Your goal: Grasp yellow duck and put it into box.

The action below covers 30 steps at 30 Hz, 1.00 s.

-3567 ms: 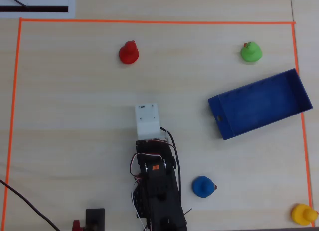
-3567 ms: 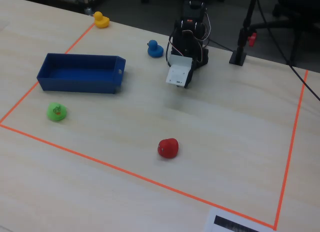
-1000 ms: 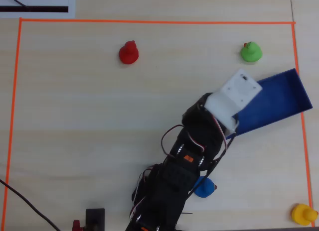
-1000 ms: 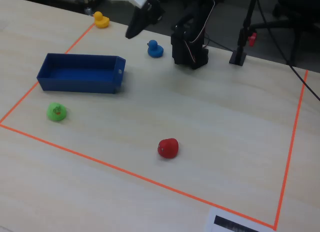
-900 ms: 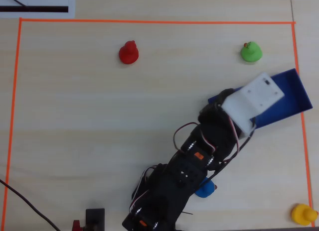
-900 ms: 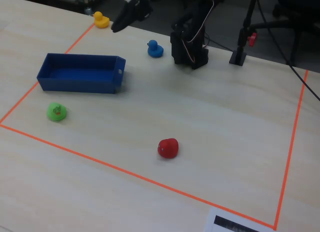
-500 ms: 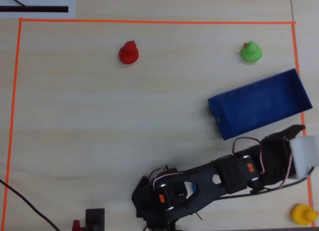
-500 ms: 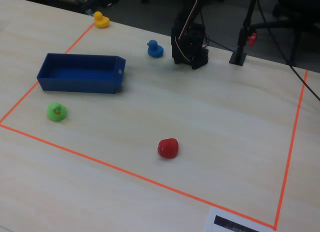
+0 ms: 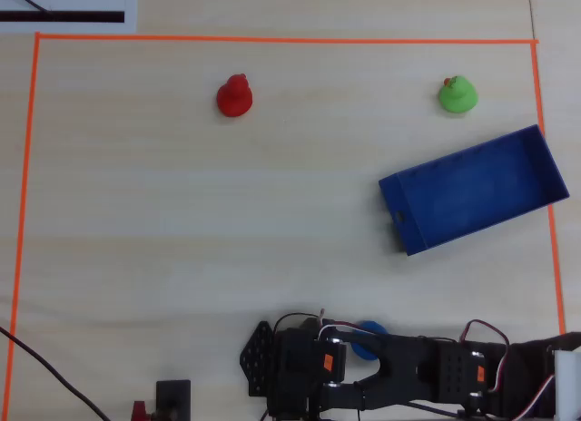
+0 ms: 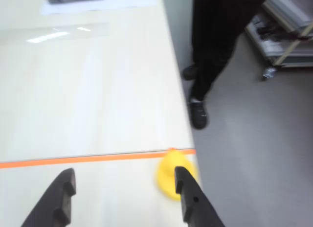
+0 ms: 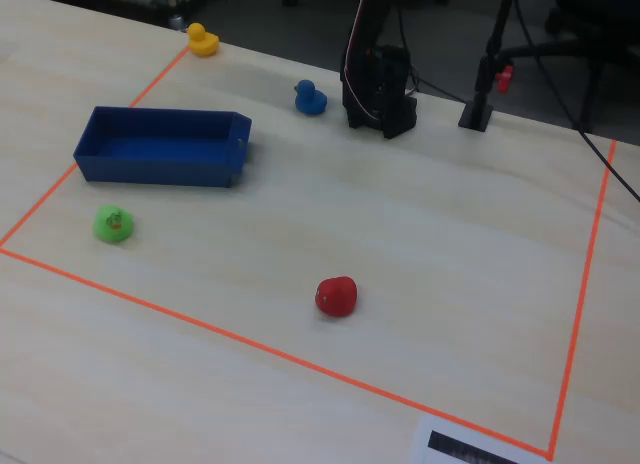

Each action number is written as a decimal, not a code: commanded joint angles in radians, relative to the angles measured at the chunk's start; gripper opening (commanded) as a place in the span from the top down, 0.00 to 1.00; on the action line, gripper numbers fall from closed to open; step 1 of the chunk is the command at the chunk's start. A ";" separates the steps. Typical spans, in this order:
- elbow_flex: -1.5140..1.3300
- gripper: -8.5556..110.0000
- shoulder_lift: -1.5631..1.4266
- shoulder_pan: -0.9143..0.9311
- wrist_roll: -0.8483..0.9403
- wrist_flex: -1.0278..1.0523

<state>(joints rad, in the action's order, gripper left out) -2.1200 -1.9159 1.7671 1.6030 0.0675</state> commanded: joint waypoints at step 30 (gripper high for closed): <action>0.084 0.45 0.489 0.103 0.144 -0.337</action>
<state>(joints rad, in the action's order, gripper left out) -2.1184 -1.4450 1.8837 1.7441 -0.2347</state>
